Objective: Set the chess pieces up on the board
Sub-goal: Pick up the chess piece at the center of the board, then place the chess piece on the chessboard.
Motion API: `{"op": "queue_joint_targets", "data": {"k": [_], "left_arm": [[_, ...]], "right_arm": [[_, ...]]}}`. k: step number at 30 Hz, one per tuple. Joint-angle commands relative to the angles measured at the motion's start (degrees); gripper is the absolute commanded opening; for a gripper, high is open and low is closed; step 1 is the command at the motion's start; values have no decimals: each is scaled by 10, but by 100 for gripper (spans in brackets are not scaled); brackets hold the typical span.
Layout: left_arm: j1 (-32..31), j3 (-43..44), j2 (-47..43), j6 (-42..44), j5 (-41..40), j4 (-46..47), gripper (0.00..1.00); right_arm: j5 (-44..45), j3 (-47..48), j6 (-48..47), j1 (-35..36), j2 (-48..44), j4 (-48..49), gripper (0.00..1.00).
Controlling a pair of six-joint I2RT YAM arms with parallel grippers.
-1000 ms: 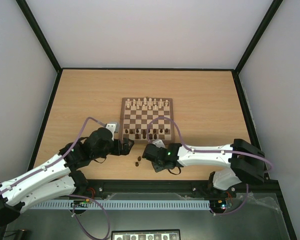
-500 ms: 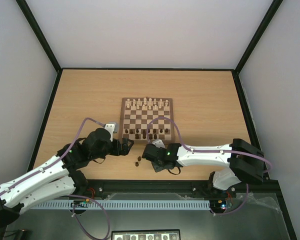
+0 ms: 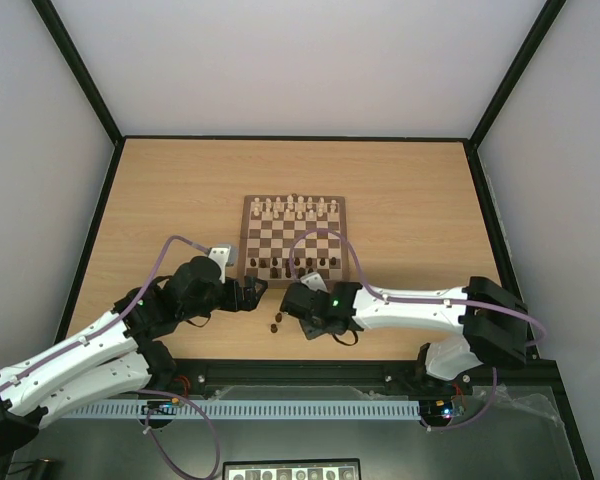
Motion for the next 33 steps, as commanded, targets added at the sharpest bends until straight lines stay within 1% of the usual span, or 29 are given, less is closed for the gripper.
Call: {"op": "queue_joint_targets", "data": {"k": [1, 9, 16, 20, 33], "left_arm": [[-3, 3, -4, -2, 0, 3, 99], [-3, 9, 6, -2, -4, 6, 99], [-3, 15, 17, -1, -7, 5, 99], [-4, 22, 29, 2, -8, 8, 99], [-4, 29, 40, 2, -11, 10, 99]], "right_arm": [[43, 41, -15, -25, -37, -66, 14], [41, 113, -97, -117, -47, -109, 14], [10, 120, -143, -187, -40, -95, 14], [-5, 120, -157, -201, -18, -82, 14], [-31, 120, -175, -211, 46, -45, 14]]}}
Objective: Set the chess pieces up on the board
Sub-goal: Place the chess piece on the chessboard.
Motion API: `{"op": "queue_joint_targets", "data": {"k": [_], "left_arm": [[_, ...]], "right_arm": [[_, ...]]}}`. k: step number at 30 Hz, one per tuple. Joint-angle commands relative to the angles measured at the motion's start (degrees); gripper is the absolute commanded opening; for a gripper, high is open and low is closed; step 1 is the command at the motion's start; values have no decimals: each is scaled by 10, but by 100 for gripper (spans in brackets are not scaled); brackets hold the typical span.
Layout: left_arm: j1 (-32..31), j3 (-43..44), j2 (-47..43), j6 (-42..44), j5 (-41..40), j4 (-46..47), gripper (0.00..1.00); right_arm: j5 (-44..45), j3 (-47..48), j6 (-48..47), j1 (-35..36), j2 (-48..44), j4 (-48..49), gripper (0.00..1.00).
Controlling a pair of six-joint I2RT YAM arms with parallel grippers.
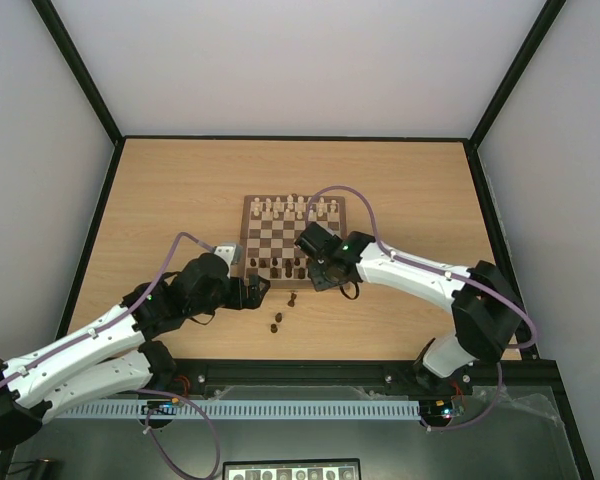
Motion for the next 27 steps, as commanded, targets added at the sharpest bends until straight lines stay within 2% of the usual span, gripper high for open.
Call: {"op": "queue_joint_targets", "data": {"k": [1, 27], "left_arm": [[-4, 18, 0, 1, -6, 8, 99], [-3, 16, 14, 4, -8, 18, 99]], "right_arm": [[-11, 8, -15, -6, 19, 3, 14], [-19, 28, -38, -35, 67, 29, 14]]}}
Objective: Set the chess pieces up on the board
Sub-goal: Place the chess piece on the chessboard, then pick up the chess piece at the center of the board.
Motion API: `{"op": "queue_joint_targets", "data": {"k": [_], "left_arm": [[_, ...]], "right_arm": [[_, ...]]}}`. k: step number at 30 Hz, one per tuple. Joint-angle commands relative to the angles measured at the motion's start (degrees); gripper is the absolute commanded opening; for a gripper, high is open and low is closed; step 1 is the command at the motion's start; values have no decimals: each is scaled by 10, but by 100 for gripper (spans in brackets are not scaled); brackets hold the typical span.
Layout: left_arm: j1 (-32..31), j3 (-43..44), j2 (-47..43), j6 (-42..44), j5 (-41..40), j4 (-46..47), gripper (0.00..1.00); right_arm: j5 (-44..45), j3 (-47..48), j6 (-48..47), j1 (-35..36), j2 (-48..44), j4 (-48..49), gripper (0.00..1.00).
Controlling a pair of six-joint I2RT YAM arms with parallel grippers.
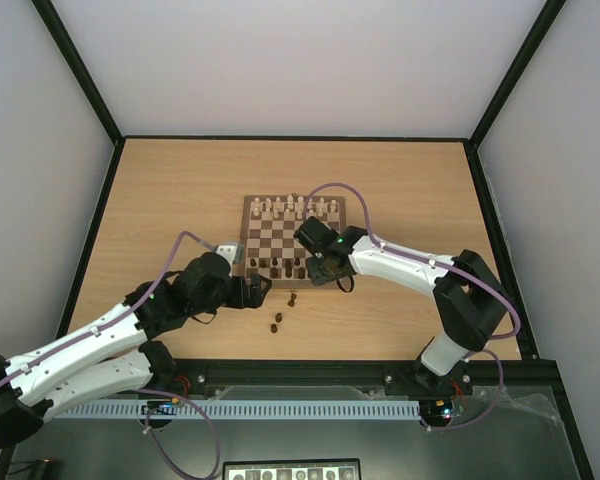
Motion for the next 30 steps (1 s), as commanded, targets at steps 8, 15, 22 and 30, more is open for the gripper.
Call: {"op": "queue_joint_targets", "data": {"k": [8, 15, 22, 30], "left_arm": [[-4, 16, 9, 4, -8, 9, 99], [-3, 15, 8, 4, -9, 6, 99], [-4, 17, 22, 8, -8, -13, 99], [-56, 25, 91, 4, -15, -38, 99]], "right_arm": [[-8, 23, -15, -7, 21, -2, 14], [-10, 21, -14, -8, 10, -4, 31], [-13, 18, -10, -9, -35, -19, 37], [-18, -41, 4, -9, -161, -27, 65]]}}
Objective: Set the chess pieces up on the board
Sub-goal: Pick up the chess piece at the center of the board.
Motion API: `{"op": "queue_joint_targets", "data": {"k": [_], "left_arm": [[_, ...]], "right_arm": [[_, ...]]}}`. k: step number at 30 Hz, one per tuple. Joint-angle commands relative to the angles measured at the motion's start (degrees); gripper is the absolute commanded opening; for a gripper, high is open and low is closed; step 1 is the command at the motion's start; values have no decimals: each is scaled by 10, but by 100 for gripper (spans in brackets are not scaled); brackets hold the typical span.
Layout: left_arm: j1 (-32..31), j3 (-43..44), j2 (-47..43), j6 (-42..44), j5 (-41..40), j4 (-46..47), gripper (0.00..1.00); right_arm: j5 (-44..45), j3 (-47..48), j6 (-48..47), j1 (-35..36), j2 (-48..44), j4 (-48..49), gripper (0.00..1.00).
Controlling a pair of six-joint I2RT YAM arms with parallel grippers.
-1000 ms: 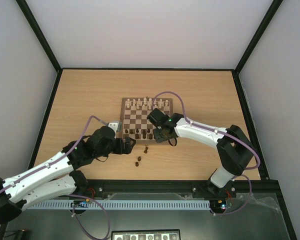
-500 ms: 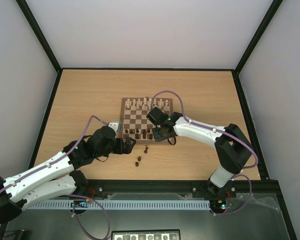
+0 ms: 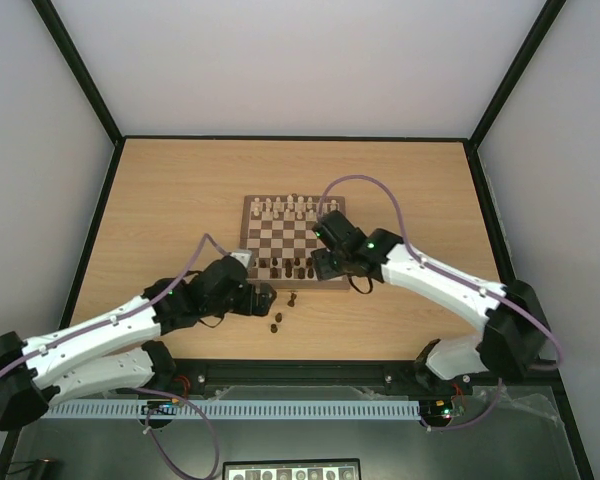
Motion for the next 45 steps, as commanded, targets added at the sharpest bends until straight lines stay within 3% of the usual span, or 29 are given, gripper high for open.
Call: {"op": "queue_joint_targets", "data": {"k": [1, 8, 12, 24, 45], "left_arm": [[-56, 23, 57, -8, -23, -20, 99], [-140, 58, 178, -37, -97, -24, 99], [-160, 77, 234, -35, -108, -12, 93], [-161, 108, 327, -6, -105, 13, 36], [-161, 97, 334, -9, -101, 16, 23]], "right_arm": [[-1, -39, 11, -2, -66, -38, 65], [-7, -74, 22, -1, -152, -57, 64], [-16, -79, 23, -2, -175, -55, 62], [-23, -80, 19, -2, -180, -52, 60], [-23, -81, 17, -1, -176, -51, 59]]}}
